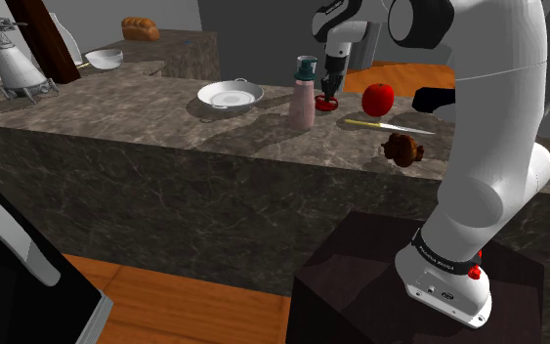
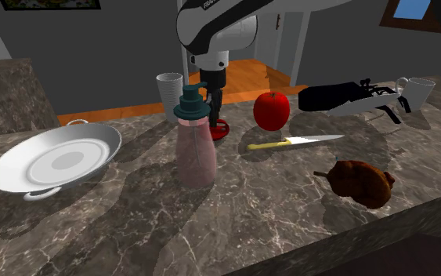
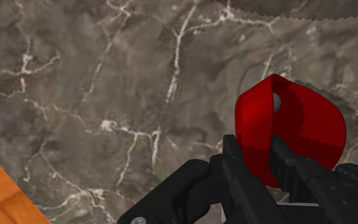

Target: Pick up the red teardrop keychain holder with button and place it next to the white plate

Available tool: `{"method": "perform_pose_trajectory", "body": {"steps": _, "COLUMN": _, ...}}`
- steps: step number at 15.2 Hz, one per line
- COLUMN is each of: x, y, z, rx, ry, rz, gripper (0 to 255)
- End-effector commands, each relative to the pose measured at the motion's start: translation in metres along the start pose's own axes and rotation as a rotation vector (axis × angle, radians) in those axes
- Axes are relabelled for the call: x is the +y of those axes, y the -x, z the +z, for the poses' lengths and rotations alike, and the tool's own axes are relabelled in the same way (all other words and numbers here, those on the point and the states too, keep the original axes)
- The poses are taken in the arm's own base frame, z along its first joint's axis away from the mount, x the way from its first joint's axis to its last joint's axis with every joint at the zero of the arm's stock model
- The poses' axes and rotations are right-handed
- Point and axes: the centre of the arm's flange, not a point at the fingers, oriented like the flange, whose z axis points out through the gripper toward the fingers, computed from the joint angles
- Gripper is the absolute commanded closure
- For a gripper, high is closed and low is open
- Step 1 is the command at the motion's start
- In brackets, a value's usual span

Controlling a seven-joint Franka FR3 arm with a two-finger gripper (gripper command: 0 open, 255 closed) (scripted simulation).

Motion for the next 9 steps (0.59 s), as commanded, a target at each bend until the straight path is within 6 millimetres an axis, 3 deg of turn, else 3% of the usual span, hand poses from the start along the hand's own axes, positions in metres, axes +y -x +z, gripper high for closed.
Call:
{"method": "perform_pose_trajectory", "body": {"steps": 1, "x": 0.0, "y": 0.0, "z": 0.0, "rx": 0.0, "ry": 0.0, "rz": 0.0, "gripper": 255}}
{"method": "perform_pose_trajectory", "body": {"steps": 3, "x": 0.0, "y": 0.0, "z": 0.0, "rx": 0.0, "ry": 0.0, "rz": 0.0, "gripper": 255}}
{"method": "perform_pose_trajectory", "body": {"steps": 9, "x": -0.002, "y": 0.001, "z": -0.032, "rx": 0.0, "ry": 0.0, "rz": 0.0, "gripper": 255}}
